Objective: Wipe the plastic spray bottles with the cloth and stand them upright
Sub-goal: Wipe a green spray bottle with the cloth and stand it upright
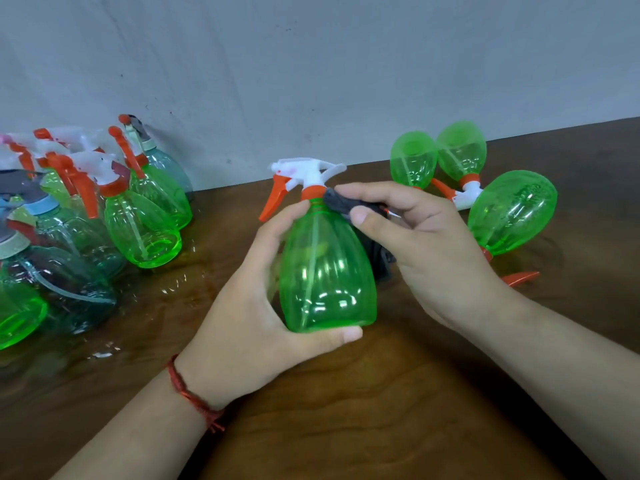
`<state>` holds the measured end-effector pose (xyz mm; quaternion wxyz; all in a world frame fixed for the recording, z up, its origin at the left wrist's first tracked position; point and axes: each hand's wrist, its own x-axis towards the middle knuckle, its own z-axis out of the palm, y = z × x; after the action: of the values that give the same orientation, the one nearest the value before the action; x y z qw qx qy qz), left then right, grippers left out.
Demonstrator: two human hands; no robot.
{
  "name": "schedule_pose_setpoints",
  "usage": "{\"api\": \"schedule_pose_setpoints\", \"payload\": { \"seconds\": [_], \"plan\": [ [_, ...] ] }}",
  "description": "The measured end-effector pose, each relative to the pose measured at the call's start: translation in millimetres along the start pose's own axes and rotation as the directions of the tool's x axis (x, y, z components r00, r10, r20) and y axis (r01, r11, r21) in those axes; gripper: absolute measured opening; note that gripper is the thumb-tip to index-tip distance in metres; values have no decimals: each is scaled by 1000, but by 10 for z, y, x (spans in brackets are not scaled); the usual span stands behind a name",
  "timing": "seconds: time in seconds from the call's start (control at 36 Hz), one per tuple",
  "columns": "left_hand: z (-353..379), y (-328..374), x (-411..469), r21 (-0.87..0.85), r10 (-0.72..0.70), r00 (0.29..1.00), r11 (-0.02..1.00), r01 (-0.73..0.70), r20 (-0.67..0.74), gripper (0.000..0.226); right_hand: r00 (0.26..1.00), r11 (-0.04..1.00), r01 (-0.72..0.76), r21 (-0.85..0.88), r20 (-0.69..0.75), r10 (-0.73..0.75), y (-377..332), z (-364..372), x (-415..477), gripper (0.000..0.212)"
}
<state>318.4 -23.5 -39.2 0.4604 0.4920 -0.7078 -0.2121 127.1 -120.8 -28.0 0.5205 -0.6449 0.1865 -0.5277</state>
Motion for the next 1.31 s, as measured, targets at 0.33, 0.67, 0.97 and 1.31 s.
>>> {"api": "schedule_pose_setpoints", "payload": {
  "seconds": [0.33,0.67,0.97,1.31],
  "plan": [
    [-71,-96,74,48,-128,942,987,150,-309,112,981,950,170,-261,140,-137,82,28,-126,25],
    [-85,-122,60,160,-119,955,973,167,-272,117,951,868,298,-398,206,-232,45,46,-149,29],
    [24,39,-8,20,-4,1000,1000,4,-4,120,999,996,-44,79,24,42,-5,-35,10,28],
    [-8,31,16,220,51,998,974,-59,41,121,999,999,34,-1,33,-34,72,-60,2,30]
  ]
}}
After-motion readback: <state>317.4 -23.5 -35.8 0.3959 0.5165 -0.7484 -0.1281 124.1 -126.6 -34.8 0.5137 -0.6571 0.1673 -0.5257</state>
